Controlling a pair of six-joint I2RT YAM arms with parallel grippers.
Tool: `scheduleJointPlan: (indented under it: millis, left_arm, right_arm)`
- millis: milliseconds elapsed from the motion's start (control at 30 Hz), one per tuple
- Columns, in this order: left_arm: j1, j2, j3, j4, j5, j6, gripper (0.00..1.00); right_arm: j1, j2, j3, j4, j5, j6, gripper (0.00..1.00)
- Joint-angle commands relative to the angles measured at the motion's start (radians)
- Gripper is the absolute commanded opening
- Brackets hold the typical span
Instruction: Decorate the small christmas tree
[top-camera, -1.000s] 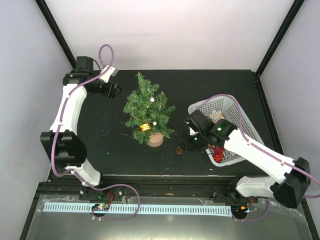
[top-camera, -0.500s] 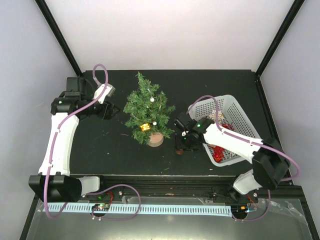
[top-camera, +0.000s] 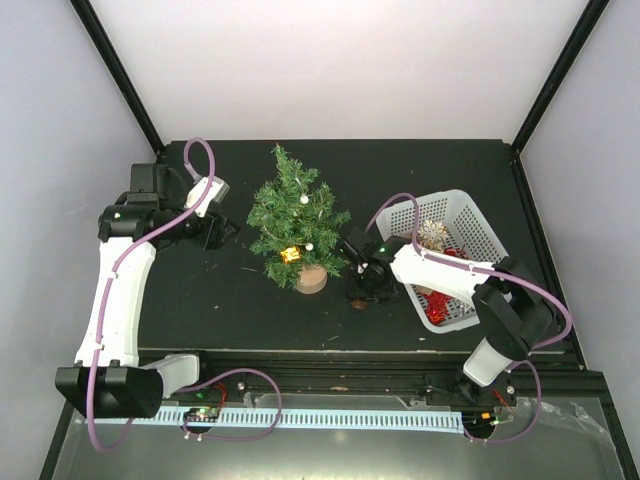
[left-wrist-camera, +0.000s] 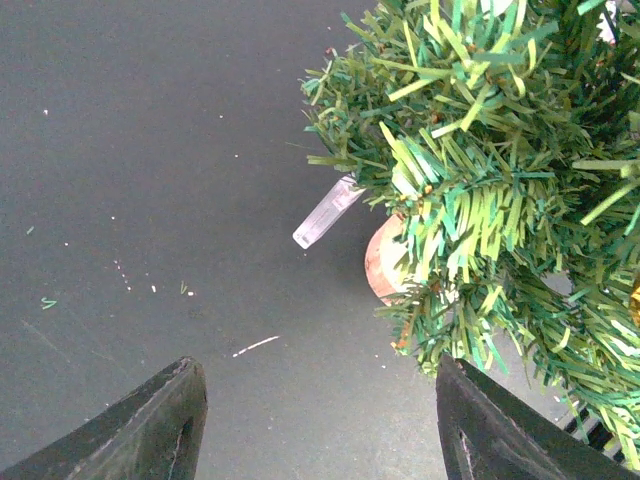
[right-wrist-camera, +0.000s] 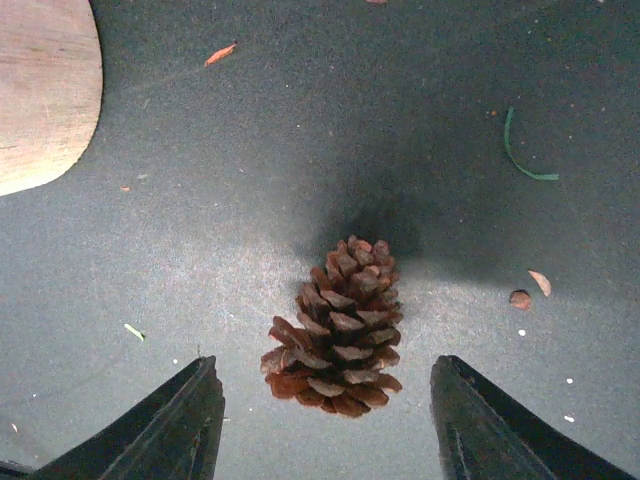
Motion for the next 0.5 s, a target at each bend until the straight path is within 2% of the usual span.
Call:
scheduleJointPlan:
  millis: [0, 300, 467]
  left_arm:
    - [0.0, -0.023, -0.008, -0.031, 0.014, 0.005, 0.64]
    - [0.001, -0.028, -0.002, -0.04, 0.019, 0.011, 0.64]
    - [0.001, -0.026, -0.003, -0.039, 0.023, 0.009, 0.64]
  right_arm:
    - [-0.01, 0.025, -0.004, 0.037, 0.023, 0.008, 0.58]
    - [-0.01, 0.074, -0.018, 0.049, 0.013, 0.002, 0.61]
    - [-0.01, 0.063, -0.034, 0.046, 0.007, 0.006, 0.54]
